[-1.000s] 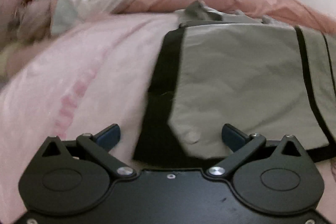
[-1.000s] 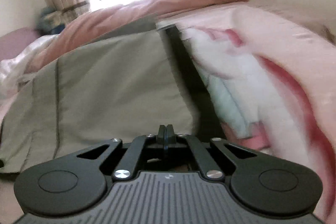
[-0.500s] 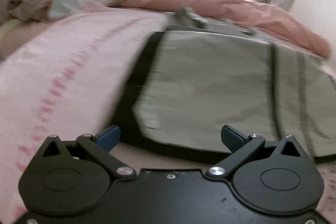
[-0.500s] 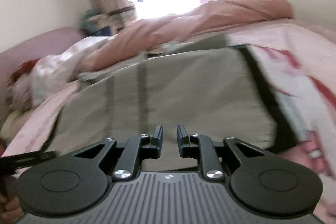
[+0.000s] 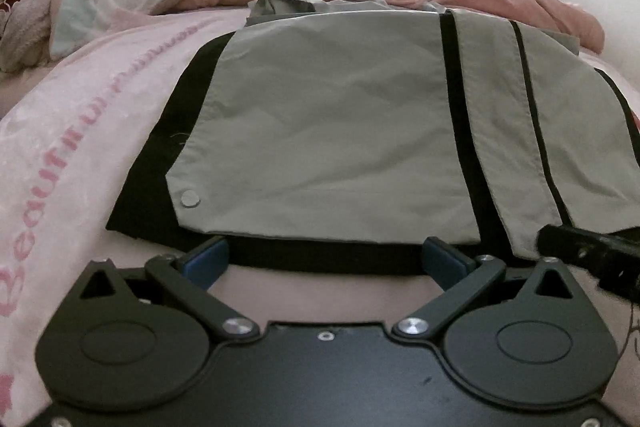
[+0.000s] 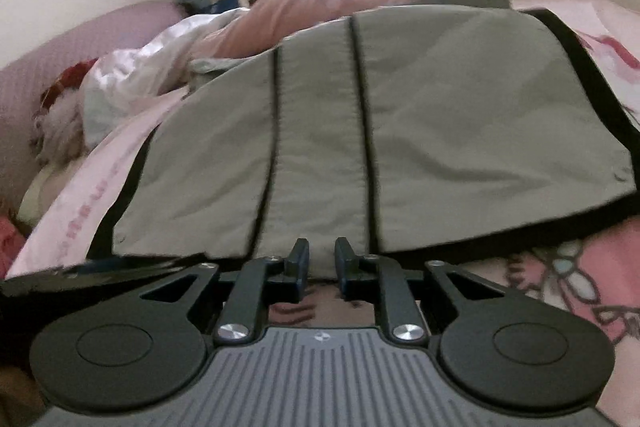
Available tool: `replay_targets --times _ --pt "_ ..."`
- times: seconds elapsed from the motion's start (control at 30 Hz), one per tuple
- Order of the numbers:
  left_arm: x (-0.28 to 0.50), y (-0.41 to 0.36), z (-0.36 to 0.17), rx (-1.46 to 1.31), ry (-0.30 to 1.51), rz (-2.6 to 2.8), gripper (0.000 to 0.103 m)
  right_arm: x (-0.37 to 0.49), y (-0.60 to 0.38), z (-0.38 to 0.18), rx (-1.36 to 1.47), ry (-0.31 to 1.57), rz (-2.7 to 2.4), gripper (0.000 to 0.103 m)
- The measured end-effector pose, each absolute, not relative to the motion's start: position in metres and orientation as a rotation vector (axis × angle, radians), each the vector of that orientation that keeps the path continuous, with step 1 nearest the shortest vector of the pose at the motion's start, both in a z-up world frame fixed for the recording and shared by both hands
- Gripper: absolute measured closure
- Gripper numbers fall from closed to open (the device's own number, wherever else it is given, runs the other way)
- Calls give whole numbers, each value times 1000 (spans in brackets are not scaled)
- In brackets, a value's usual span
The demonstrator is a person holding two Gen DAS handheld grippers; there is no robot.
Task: Fold large clothes
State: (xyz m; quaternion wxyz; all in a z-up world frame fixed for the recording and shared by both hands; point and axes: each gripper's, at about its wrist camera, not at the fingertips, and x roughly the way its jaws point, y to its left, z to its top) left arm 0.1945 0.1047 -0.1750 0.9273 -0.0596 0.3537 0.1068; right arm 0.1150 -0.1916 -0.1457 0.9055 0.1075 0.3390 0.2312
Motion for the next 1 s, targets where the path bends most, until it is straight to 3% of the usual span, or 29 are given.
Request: replay_targets --times 0.13,0.2,0.23,0.27,0.33,0.43,0.67,0.77,0.87,0.9,0.93,1.0 --pt "189 120 -173 -54 717 273 0 115 -215 -148 175 689 385 87" --pt "183 140 -170 -42 707 339 0 115 -244 -147 206 672 339 78" --pt "180 151 -168 -49 703 364 0 113 -262 -145 235 652 313 65" --pt "176 166 -167 -66 695 389 0 111 -279 -142 256 630 279 44" --pt "169 191 -169 -105 687 385 0 107 -313 -137 285 576 190 23" --pt "166 221 -177 -203 724 318 0 112 -350 -142 316 580 136 23" --pt "176 207 -178 -157 712 231 0 137 -355 -164 416 658 140 21" --pt "182 209 -179 -202 719 231 0 146 -341 -166 362 639 115 16" --pt "182 203 -180 -166 718 231 0 155 -329 -167 274 624 105 18" --pt "181 202 -180 -165 711 234 0 158 -326 -167 240 622 105 16" --pt "180 202 -181 -166 697 240 0 161 -321 -168 200 624 116 4" --pt "176 199 -185 -168 655 260 0 169 -312 -169 126 664 185 0"
